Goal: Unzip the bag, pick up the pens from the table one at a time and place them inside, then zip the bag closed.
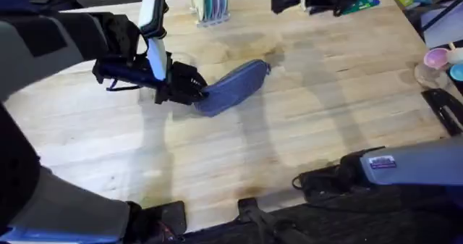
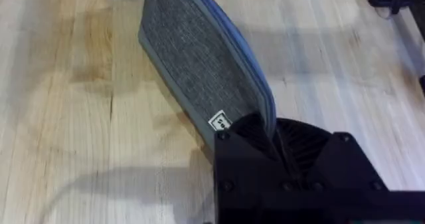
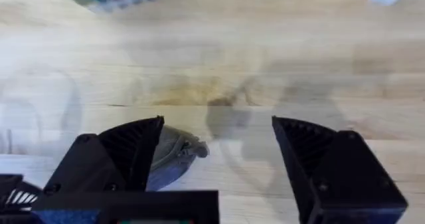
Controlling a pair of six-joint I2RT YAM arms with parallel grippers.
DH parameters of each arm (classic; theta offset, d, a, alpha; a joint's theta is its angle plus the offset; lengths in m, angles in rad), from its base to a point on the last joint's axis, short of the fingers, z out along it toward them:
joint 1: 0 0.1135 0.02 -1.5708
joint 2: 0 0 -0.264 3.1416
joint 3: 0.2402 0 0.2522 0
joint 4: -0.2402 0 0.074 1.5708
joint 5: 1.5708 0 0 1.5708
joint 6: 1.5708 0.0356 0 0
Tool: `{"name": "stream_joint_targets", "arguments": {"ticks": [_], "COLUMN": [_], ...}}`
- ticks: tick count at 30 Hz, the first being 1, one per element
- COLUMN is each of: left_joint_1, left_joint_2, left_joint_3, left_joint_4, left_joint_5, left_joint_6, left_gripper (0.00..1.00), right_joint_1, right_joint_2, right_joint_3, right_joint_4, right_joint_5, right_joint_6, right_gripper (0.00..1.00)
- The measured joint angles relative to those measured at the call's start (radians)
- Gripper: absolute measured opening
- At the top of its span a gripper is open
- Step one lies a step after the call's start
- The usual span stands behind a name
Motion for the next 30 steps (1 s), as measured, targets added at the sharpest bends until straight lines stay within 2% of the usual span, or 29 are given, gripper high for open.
{"name": "stream_joint_targets", "arguments": {"ticks": [8,9,12,14,15,24,30], "left_joint_1": [0.0,0.0,0.0,0.0,0.0,0.0,0.0], "left_joint_2": [0.0,0.0,0.0,0.0,0.0,0.0,-0.026], "left_joint_3": [0.0,0.0,0.0,0.0,0.0,0.0,0.0], "left_joint_4": [0.001,0.001,-0.006,-0.006,-0.008,-0.009,-0.014], "left_joint_5": [-0.001,-0.001,0.0,0.0,0.0,-0.007,-0.075], "left_joint_6": [0.0,0.005,0.002,0.001,0.001,0.0,-0.001], "left_gripper": [0.053,0.144,0.638,0.934,0.974,0.996,0.997], "right_joint_1": [0.0,0.0,0.0,0.0,0.0,0.0,0.0], "right_joint_2": [-0.124,-0.133,-0.16,-0.176,-0.186,-0.262,-0.331], "right_joint_3": [0.0,0.0,0.0,0.0,0.0,0.0,0.0], "right_joint_4": [-0.005,-0.006,-0.007,-0.007,-0.008,-0.008,-0.056], "right_joint_5": [0.0,0.0,0.0,0.0,0.0,0.0,0.0], "right_joint_6": [-0.016,-0.017,-0.019,-0.019,-0.021,-0.09,-0.14], "right_gripper": [0.998,0.998,0.998,0.998,0.998,0.998,0.998]}}
